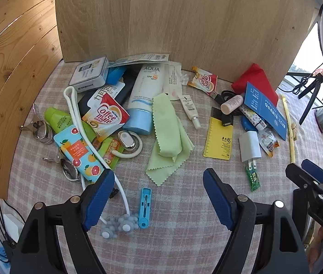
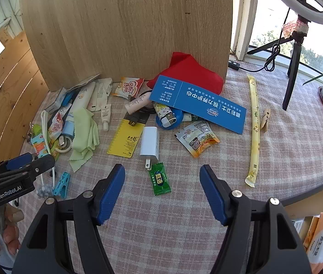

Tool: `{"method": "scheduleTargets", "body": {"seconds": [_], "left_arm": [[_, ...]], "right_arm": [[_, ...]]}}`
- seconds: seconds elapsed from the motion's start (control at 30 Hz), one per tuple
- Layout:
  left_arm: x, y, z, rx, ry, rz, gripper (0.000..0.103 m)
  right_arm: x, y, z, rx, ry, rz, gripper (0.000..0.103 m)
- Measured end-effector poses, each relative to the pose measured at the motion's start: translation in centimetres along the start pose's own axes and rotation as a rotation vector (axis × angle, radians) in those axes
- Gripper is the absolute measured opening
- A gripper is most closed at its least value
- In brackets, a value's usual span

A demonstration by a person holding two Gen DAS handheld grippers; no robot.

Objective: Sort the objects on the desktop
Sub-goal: 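Grasp the white charger with the right gripper while the left grasps the green cloth, then carry charger and green cloth into the black tray and open both grippers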

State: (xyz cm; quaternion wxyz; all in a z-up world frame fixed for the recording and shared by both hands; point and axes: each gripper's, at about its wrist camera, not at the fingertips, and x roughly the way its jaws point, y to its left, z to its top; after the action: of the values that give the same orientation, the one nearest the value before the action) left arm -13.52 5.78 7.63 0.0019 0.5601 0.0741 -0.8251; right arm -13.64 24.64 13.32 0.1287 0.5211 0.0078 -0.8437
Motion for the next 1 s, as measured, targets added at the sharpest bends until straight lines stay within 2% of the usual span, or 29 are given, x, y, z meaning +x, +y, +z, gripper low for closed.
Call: {"method": "scheduleTargets", "body": {"seconds": [0.03,0.07,0.17,0.53,0.6,0.67,0.77,0.87,0.93,1.0], "left_arm": [[0.6,-0.1,0.4,-0.007,0.015,0.007,0.064],[1.4,-0.1,0.9,-0.016,0.033,0.014,0.06],[3.2,0.1,1.8,-0.042,0.068,0.024,0.059],[6.4,-0.1,2.8,-0.044,0.124,0.032,0.059],[6.7,-0.1,2.9,-0.047,0.127,0.035,0.056],[6.9,-0.1,2.7,-0.053,0.135,0.032,0.043],[6.9,0.0,2.2,-0.05,0.132,0.034,0.031],[6.5,0.4,1.6,-0.036,0.123,0.041,0.011],[6.2,1.1,1.2,-0.058,0.132,0.012,0.001],[5.7,1.9,0.7,-0.086,0.131,-0.017,0.001]], "right_arm": [[0.6,0.1,0.4,-0.001,0.011,0.003,0.064],[1.3,0.0,0.7,0.001,0.025,0.005,0.06],[3.3,0.3,1.6,0.008,0.074,0.016,0.051],[8.0,1.9,2.7,-0.012,0.154,-0.007,0.051],[8.6,2.2,2.8,-0.017,0.165,-0.014,0.05],[9.1,2.4,2.8,-0.016,0.181,-0.019,0.038],[9.7,2.6,2.5,-0.01,0.208,-0.013,0.027],[10.0,2.8,2.1,-0.004,0.218,-0.006,0.023],[9.9,2.9,1.8,-0.003,0.213,-0.005,0.023],[9.6,2.5,1.5,0.005,0.213,-0.005,0.023]]}}
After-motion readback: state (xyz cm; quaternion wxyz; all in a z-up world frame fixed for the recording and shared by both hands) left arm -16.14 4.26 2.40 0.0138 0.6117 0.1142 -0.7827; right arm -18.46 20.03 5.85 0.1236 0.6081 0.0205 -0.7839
